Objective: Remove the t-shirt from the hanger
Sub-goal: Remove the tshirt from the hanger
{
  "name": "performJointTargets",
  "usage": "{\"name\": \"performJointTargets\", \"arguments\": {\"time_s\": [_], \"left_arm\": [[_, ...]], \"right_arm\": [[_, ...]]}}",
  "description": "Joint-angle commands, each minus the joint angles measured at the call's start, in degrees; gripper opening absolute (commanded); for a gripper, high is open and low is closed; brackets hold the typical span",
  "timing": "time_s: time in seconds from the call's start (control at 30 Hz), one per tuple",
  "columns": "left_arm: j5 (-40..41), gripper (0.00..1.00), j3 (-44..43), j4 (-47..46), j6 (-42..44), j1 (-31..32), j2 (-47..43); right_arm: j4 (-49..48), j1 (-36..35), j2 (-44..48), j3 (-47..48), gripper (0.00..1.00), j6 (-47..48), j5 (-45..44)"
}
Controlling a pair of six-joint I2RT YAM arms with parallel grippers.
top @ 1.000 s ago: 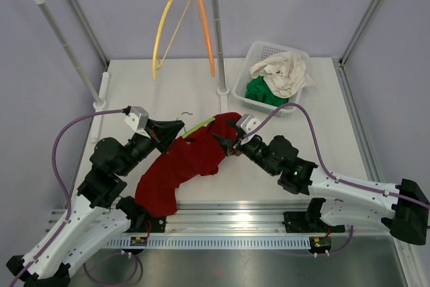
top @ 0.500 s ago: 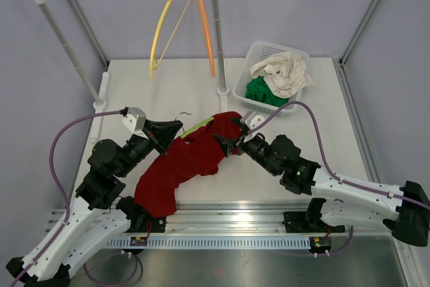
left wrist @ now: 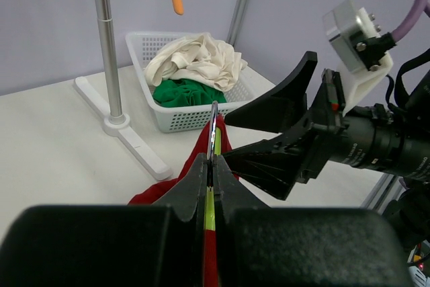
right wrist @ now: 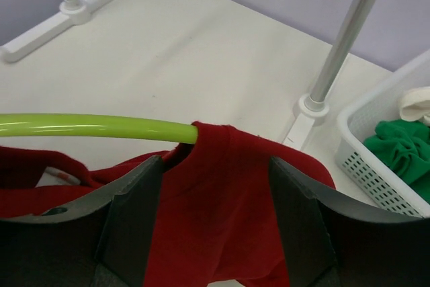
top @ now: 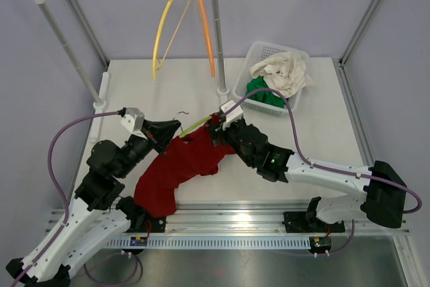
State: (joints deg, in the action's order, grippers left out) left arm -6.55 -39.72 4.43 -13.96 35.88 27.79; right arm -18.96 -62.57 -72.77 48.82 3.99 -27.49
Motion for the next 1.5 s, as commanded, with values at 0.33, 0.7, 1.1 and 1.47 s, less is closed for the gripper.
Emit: {"name": "performJointTargets", "arguments": {"time_s": [0.33, 0.7, 1.1, 1.47], "left_arm": [[1.5, 0.0, -0.3, -4.9, -0.2, 0.2, -1.5], [-0.3, 0.0, -0.3, -5.0, -0.6, 0.2, -2.0], [0.7, 0.0, 0.4, -5.5, -1.1, 0.2, -3.4], [-3.9, 0.0, 0.7, -6.6, -1.5, 0.2, -4.9]], "right_arm": [[-4.0, -0.1, -2.4, 2.2, 0.02, 1.0, -14.9], [-6.6, 2.4, 2.7, -2.1, 0.0, 5.3, -19.4], [-3.1, 13.4, 7.7, -7.0, 0.0, -0.5, -13.1], [-4.5, 18.6, 6.7, -9.8, 0.0, -3.5, -10.0]]}}
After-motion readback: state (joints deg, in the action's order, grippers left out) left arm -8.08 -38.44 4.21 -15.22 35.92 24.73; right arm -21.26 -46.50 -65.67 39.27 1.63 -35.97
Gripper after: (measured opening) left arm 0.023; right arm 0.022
